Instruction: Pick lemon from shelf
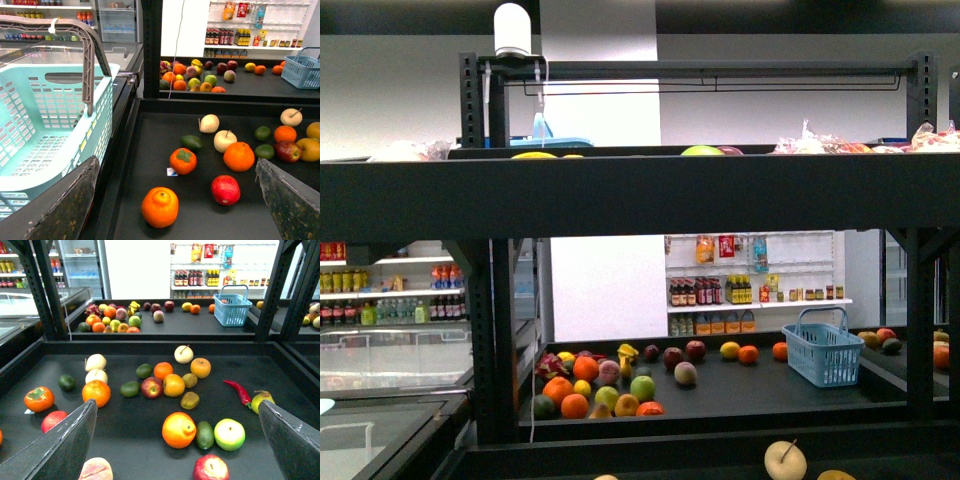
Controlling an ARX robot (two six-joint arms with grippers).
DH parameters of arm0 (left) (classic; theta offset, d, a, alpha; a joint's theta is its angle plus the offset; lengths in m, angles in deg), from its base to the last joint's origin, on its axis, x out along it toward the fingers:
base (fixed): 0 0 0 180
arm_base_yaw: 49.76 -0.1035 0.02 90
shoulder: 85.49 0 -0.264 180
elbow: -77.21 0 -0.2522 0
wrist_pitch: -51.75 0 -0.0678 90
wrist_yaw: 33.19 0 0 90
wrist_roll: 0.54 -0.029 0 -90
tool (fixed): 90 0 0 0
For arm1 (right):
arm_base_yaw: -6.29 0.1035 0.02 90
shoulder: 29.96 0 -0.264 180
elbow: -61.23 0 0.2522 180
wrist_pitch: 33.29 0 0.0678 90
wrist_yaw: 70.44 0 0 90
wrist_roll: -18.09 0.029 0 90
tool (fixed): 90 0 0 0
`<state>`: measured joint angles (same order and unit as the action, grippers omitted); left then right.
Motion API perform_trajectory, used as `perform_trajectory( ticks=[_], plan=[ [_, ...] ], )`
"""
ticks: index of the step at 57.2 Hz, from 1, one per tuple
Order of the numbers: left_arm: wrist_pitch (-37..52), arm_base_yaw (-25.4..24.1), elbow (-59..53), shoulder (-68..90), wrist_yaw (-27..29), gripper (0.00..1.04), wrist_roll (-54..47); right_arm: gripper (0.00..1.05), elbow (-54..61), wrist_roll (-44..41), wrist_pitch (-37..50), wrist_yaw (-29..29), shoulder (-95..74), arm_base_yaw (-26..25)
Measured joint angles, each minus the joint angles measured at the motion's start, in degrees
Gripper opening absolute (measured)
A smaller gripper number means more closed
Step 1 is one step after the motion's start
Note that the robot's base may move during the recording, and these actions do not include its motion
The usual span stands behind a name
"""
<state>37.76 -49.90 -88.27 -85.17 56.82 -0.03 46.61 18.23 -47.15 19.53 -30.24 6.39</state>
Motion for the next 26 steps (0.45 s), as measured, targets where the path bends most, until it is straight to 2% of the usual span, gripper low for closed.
perform_trajectory(
  ticks=[26],
  plan=[
    [0.0, 0.0, 0.0, 0.0, 0.0, 0.97, 0.0, 0.97, 0.0, 0.0, 0.0, 0.0, 0.0, 0.0]
  ],
)
